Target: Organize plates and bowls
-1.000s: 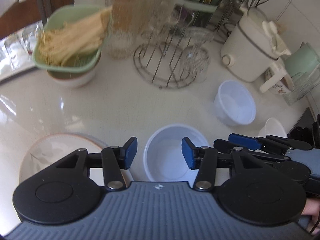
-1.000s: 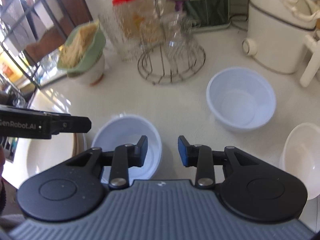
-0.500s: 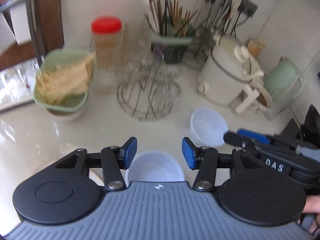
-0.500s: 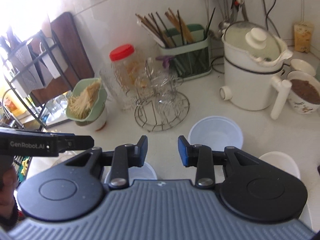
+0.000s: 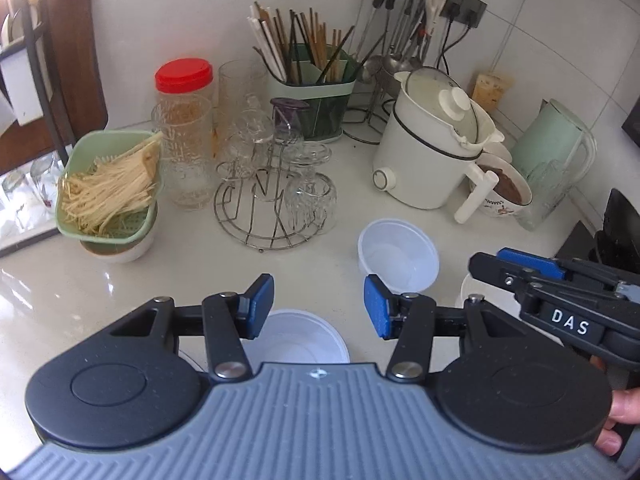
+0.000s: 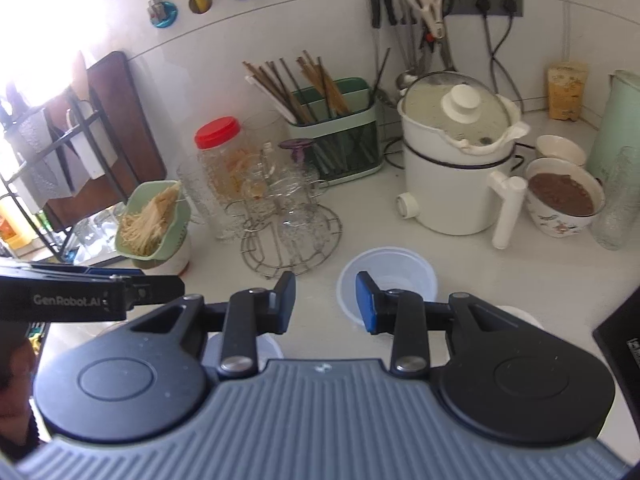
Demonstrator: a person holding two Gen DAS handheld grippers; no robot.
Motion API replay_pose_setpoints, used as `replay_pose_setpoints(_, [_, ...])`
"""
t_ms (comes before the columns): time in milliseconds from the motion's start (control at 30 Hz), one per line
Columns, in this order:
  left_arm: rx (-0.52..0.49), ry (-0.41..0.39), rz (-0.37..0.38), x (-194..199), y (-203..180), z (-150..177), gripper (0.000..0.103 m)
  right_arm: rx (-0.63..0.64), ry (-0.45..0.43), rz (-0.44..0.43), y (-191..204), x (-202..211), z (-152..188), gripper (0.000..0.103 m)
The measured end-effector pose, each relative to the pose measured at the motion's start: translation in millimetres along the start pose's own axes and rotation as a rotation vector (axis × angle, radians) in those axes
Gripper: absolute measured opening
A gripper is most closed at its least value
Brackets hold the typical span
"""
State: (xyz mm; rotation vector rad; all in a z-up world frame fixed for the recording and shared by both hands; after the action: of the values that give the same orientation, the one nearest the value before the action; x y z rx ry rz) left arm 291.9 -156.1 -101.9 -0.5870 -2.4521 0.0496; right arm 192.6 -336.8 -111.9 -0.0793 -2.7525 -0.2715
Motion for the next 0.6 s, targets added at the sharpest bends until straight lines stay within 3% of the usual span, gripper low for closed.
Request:
replay_pose_setpoints(233, [-0.014,0.001,-0.001,-8,-4,-4,0.056,-0.033,-0.026,0.063,-17,10,-2,0.036])
replay_pose_setpoints(600, [-0.063,0.02,0.069,-23,-28,-3,0.056,-0.061,-0.028,0.14,-37,19,4,0.036])
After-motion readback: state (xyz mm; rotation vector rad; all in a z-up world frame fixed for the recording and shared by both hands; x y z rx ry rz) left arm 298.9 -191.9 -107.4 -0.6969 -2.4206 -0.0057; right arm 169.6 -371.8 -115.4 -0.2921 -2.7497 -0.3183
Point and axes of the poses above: each gripper's, at about its wrist camera, not at the fingertips, and x roughly against the way its jaws point, y to its left, z to its underside, the point moved 4 cm from there along -x, roughly the way its jaws point, and after that the axes turned 15 degrees about -y, right-handed, at the moved point
